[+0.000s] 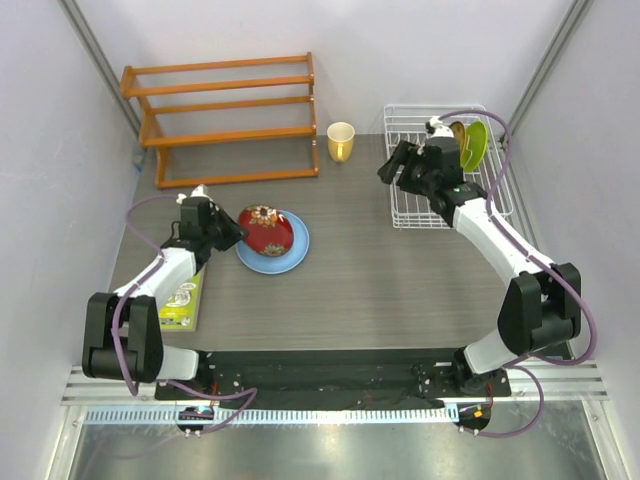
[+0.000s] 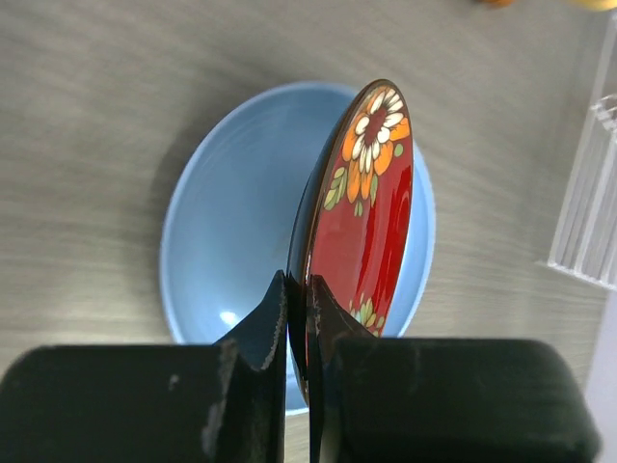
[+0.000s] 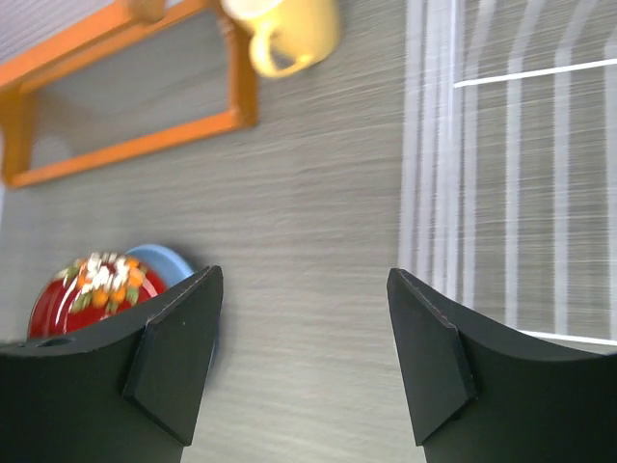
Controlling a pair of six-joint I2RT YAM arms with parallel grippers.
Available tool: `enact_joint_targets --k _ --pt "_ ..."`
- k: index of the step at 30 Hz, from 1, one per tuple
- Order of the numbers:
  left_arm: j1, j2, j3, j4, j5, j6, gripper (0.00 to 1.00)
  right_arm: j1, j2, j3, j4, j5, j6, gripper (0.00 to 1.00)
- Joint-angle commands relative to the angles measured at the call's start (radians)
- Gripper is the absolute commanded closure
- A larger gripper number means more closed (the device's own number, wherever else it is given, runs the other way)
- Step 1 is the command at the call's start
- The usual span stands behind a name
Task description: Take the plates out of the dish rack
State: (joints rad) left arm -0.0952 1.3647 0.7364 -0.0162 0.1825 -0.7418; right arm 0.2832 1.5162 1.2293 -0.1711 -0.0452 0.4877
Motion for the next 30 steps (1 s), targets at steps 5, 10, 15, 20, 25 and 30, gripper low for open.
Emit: enact_joint_targets --k 5,10,15,20,25,30 --pt "0.003 0.054 0.029 0.001 0.049 0.009 1.0 -0.088 -0.013 0.036 -0.042 0.008 -0.069 0.25" --pt "0.003 0.117 0.031 0.012 0.075 0.002 0.92 -0.133 0.024 0.09 -0.073 0.04 -0.11 0.25" --pt "0.003 0.174 0.057 0.007 0.104 0.007 0.6 -0.16 0.102 0.18 -0.143 0.18 -0.187 0.25" --pt "0.003 0.201 0.069 0.004 0.104 0.016 0.45 -0.173 0.157 0.24 -0.18 0.258 -0.224 0.25" --pt "0.003 0.179 0.089 -0.04 0.049 0.039 0.34 -0.179 0.188 0.272 -0.194 0.366 -0.25 0.25" --pt "0.003 0.087 0.123 -0.082 -0.02 0.071 0.27 -0.18 0.275 0.364 -0.188 0.524 -0.328 0.25"
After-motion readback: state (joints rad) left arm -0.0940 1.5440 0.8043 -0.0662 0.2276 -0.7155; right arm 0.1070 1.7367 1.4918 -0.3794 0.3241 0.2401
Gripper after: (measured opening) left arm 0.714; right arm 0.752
